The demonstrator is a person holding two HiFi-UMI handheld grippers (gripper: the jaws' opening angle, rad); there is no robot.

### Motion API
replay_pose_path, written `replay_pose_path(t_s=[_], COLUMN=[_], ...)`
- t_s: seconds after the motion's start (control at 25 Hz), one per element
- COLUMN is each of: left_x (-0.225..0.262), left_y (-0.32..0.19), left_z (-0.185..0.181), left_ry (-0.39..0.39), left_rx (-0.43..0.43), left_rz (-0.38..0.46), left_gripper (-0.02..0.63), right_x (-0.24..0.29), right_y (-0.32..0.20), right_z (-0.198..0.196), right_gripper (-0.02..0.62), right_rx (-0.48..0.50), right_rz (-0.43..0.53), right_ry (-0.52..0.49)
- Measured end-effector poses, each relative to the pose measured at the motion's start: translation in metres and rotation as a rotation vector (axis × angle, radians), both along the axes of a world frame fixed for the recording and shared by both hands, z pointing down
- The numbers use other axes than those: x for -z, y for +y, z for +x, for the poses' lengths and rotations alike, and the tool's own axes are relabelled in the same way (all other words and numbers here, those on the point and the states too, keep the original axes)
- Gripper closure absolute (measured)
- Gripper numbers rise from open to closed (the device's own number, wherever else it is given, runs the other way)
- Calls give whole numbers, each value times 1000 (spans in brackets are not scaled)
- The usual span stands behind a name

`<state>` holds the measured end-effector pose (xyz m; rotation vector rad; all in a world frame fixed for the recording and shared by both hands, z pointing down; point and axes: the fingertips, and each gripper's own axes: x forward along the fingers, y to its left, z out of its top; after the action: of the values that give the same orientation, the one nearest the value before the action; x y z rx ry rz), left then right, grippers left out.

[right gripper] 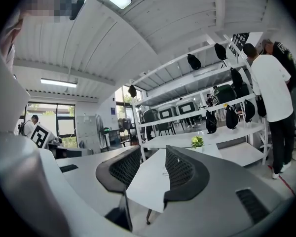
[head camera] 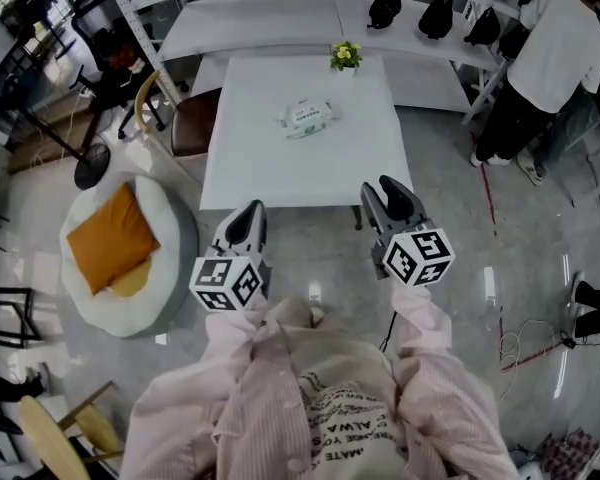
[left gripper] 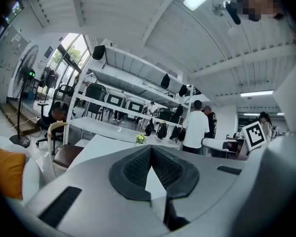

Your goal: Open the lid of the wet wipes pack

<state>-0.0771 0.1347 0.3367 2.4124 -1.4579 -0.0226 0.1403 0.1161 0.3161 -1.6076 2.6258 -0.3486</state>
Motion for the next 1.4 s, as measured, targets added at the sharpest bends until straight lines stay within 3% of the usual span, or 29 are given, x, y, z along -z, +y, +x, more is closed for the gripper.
replay_pose_path(t_s=[0.48, 1.4], left_x=[-19, -92], left_y=[-48, -223], left_z=[7, -6], left_ry=[1, 61], left_rx=[1, -28], left_rz=[-54, -248], left_gripper=[606, 606], right_x=[-20, -88], right_y=[-51, -230], right_z=[2, -30], right_gripper=[460, 460], right_rx=[18, 85], right_rz=[-39, -157], right_ry=[11, 163])
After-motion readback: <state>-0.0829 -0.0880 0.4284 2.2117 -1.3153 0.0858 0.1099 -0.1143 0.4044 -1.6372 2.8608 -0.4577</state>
